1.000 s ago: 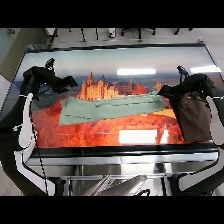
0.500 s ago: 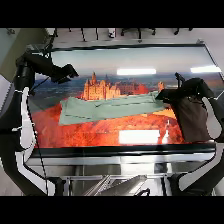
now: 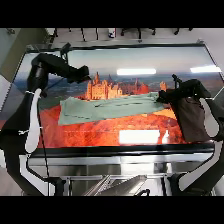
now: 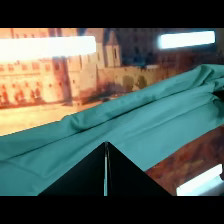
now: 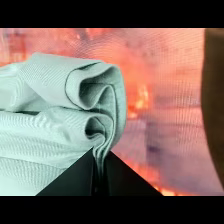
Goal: Fold the shirts.
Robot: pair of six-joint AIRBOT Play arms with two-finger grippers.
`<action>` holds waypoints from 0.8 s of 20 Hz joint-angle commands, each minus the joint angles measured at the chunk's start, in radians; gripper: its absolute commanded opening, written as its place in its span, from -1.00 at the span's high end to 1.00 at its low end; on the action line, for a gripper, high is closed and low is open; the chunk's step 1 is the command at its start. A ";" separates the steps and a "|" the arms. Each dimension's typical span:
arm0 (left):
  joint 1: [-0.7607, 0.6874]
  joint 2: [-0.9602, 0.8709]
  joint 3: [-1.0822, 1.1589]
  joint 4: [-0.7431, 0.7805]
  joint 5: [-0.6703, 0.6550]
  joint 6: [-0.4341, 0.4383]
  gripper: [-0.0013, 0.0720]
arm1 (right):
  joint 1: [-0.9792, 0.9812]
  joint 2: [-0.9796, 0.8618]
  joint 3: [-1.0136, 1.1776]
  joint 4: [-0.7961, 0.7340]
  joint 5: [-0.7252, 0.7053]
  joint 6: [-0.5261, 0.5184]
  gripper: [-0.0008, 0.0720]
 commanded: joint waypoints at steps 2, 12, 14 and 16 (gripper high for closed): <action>-0.179 -0.047 -0.140 0.000 -0.198 0.017 0.93 | 0.000 0.122 0.002 0.031 -0.032 -0.006 0.93; -0.446 -0.406 0.095 -0.011 -0.263 -0.044 0.93 | -0.013 0.532 0.002 0.041 -0.179 -0.006 0.93; -0.455 -0.414 0.116 -0.012 -0.276 -0.049 0.93 | -0.019 0.562 0.002 0.042 -0.191 -0.006 0.93; -0.450 -0.402 0.097 -0.087 -0.282 -0.048 0.93 | -0.021 0.566 0.002 0.041 -0.213 -0.005 0.93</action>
